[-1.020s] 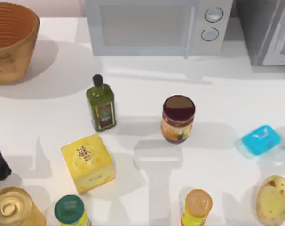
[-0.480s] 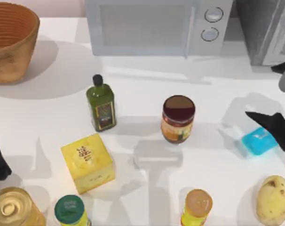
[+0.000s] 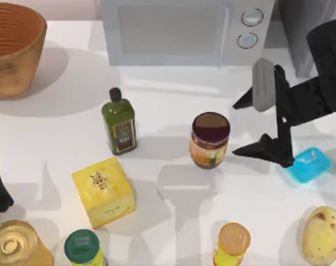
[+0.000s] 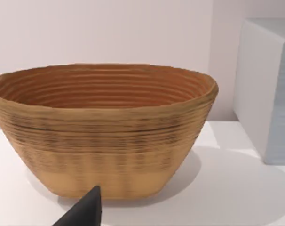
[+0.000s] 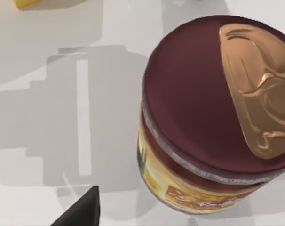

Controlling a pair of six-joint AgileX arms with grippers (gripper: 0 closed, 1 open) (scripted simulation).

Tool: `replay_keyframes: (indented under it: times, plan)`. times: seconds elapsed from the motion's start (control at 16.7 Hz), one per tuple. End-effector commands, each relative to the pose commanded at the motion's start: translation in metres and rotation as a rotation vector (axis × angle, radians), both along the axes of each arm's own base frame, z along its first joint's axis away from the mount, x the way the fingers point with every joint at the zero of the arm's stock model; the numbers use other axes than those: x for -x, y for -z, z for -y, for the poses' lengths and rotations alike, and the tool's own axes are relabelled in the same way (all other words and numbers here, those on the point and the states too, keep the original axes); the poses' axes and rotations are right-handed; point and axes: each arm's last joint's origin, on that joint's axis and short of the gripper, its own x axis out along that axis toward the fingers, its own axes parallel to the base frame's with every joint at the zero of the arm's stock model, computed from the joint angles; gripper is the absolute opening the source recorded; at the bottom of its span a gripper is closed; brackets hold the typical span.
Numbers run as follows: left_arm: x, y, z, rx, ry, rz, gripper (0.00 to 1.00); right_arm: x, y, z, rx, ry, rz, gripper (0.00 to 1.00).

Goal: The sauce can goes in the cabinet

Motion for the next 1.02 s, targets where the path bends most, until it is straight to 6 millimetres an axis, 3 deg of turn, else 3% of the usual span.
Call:
replay_keyframes:
  times: [0.24, 0.6, 1.02]
  plan:
    - [0.0, 0.0, 0.0, 0.0, 0.0, 0.0, 1.0, -0.018, 0.027, -0.012, -0.026, -0.085, -0.038, 1.0]
    - [0.0, 0.0, 0.0, 0.0, 0.0, 0.0, 1.0, -0.019, 0.029, -0.011, -0.027, -0.084, -0.04, 1.0]
    - [0.0, 0.0, 0.0, 0.0, 0.0, 0.0, 1.0, -0.021, 0.059, -0.049, -0.028, -0.091, -0.04, 1.0]
